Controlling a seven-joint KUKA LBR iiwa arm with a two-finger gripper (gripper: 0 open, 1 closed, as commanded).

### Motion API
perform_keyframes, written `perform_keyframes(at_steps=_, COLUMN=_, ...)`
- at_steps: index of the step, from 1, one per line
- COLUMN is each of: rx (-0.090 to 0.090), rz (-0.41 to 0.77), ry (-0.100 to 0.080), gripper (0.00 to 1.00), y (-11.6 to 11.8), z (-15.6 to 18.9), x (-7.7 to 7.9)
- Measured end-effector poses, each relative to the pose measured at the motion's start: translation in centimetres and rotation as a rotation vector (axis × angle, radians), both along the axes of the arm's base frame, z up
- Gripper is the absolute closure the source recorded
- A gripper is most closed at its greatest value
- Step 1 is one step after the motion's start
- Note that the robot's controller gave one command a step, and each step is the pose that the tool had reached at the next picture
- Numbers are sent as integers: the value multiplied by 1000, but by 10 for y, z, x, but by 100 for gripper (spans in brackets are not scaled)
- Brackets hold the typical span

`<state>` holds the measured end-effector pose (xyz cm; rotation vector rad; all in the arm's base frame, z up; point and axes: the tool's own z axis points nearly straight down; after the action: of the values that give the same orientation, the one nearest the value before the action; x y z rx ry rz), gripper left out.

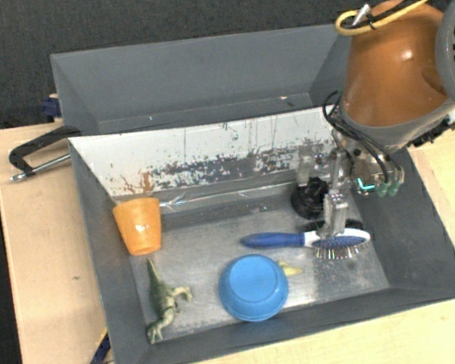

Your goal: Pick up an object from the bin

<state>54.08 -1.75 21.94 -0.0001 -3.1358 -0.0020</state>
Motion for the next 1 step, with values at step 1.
perform_keyframes(at_steps=1, rx=1, rz=151, ry=1, gripper=0, y=-24, z=-138, x=14)
